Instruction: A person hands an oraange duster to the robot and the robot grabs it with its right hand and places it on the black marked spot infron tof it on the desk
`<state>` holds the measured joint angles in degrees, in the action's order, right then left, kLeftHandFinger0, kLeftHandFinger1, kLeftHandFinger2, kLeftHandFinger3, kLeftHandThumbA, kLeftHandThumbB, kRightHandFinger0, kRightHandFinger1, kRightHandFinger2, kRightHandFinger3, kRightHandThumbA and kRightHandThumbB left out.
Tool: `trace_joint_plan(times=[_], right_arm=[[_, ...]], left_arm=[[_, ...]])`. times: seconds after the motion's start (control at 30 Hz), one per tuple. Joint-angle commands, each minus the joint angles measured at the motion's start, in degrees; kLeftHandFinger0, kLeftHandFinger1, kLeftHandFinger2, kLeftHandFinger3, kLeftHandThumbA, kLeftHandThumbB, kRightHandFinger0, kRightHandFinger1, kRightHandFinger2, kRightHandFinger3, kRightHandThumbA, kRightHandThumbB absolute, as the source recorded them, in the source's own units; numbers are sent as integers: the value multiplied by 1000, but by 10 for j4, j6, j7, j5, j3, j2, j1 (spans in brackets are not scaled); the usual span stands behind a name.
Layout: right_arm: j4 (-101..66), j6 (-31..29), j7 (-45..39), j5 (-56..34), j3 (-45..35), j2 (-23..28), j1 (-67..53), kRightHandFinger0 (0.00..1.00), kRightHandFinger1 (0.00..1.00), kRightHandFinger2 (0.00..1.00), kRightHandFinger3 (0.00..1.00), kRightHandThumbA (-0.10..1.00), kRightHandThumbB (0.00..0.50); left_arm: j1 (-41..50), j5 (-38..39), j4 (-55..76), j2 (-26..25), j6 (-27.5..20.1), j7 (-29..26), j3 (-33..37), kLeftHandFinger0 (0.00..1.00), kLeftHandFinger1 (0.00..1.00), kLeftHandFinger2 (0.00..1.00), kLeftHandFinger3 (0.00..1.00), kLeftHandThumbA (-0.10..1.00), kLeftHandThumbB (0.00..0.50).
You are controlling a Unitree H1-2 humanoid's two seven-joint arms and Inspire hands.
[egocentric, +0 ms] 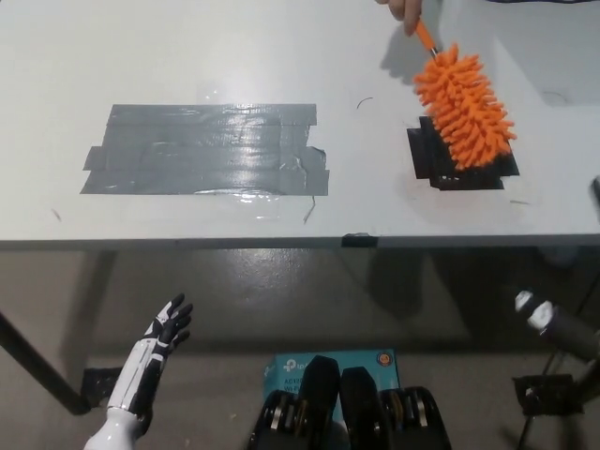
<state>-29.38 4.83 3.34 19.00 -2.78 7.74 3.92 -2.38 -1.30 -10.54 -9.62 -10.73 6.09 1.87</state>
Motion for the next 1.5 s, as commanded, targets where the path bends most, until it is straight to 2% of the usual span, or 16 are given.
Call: trace_joint_plan(times=[0.0,0.07,0.2,0.4,0.53,0.63,0.73,0.8,0.87,0.97,1.13,1.23,1.3,1.37,1.4,1.47], right_arm=[[-64,80,-24,44,-16,17,76,1000,1000,1000,1000,958,284],[-66,112,-44,67,-13,32,109,1000,1000,1000,1000,931,269],[6,159,-59,108,1,57,200,1000,1000,1000,1000,930,269],[155,210,-81,119,29,89,308,1000,1000,1000,1000,1000,318],[269,220,-89,110,43,91,380,1000,1000,1000,1000,994,369],[341,221,-92,102,49,90,422,1000,1000,1000,1000,967,368],[447,221,-84,91,54,83,474,1000,1000,1000,1000,945,398],[502,220,-82,93,70,85,502,1000,1000,1000,1000,972,420],[564,216,-85,100,88,86,531,1000,1000,1000,1000,1000,412],[643,212,-86,86,96,79,569,1000,1000,1000,1000,965,387],[735,206,-101,72,111,69,616,1000,1000,1000,1000,1000,449],[769,209,-127,78,135,67,627,1000,1000,1000,1000,1000,456],[781,216,-137,83,151,66,630,1000,1000,1000,1000,983,439],[798,221,-142,95,170,64,631,1000,1000,1000,1000,860,403],[808,221,-136,98,172,62,631,1000,1000,1000,1000,730,381],[829,221,-98,99,162,57,627,1000,1000,1000,1000,259,323]], left_arm=[[-11,9,8,-11,-25,8,-7,1000,1000,1000,1000,981,221],[-10,9,11,-11,-21,9,-7,1000,1000,1000,1000,985,238],[-13,9,12,-12,-19,7,-10,1000,1000,1000,1000,1000,243],[-14,16,8,-12,-22,13,-13,1000,1000,1000,1000,990,241],[-14,12,14,-13,-21,12,-14,1000,1000,1000,1000,999,244],[-15,15,15,-11,-15,13,-16,1000,1000,1000,1000,996,249],[-14,16,14,-11,-17,14,-16,1000,1000,1000,1000,992,246],[-15,14,17,-11,-15,15,-17,1000,1000,1000,1000,990,241],[-12,11,19,-11,-15,14,-17,1000,1000,1000,1000,990,236],[-12,9,20,-12,-18,15,-16,1000,1000,1000,1000,995,228],[-20,5,20,-12,-11,10,-18,1000,1000,1000,1000,986,207],[-19,7,26,-12,-2,12,-19,1000,1000,1000,1000,964,215],[-19,5,28,-12,0,11,-19,1000,1000,1000,1000,956,219],[-20,3,27,-13,-3,11,-20,1000,1000,1000,1000,954,222],[-21,3,26,-14,-4,11,-20,1000,1000,1000,1000,951,225],[-20,4,31,-14,3,11,-20,1000,1000,1000,1000,941,220]])
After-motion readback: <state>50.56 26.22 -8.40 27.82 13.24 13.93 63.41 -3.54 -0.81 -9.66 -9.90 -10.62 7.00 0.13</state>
